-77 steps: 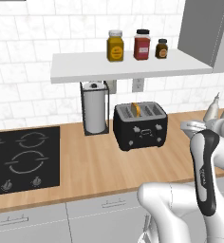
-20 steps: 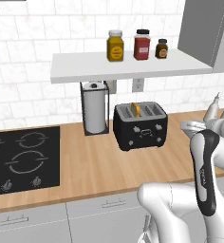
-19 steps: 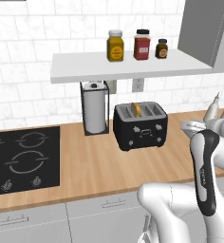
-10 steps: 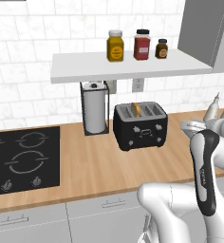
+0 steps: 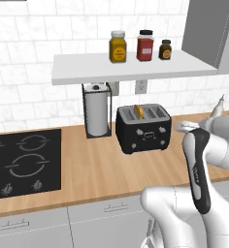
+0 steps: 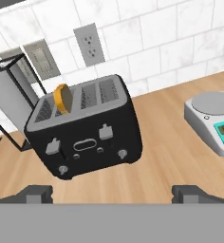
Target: Start the toaster. Once the lever pops up, take the bread to the plate on the dining counter.
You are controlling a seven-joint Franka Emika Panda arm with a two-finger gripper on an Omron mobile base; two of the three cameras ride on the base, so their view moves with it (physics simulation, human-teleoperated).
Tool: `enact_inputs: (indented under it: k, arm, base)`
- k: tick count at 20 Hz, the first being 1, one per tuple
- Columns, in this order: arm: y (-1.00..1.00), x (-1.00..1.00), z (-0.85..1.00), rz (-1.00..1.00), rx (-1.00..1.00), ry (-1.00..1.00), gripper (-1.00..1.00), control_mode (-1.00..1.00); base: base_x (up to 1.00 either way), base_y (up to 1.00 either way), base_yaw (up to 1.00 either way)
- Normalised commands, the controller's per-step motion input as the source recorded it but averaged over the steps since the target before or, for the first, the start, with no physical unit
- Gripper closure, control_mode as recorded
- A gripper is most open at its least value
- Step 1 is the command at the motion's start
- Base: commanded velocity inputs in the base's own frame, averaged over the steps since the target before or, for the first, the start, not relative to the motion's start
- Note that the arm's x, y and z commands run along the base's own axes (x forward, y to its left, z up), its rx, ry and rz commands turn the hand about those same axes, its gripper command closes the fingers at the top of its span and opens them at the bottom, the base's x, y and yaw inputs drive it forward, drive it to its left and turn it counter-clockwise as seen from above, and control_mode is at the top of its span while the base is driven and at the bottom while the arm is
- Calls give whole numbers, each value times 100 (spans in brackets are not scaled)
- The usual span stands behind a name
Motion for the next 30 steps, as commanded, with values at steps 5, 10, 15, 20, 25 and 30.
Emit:
enact_inputs:
  k: [5, 10, 15, 20, 25, 30]
  arm:
    - [18, 9, 27, 0, -6, 12, -100, -100]
    - [0, 0, 5, 0, 0, -1, -100, -100]
    - [0, 0, 0, 0, 0, 0, -100, -100]
    - [0, 5, 5, 0, 0, 0, -100, -100]
    - [22, 24, 15, 0, 0, 1, -100, -100]
    - [28, 30, 16, 0, 0, 1, -100, -100]
  base:
    - [0, 0, 0]
    - [0, 0, 0]
    - [0, 0, 0]
    - [0, 0, 0]
    - [0, 0, 0]
    - [0, 0, 0]
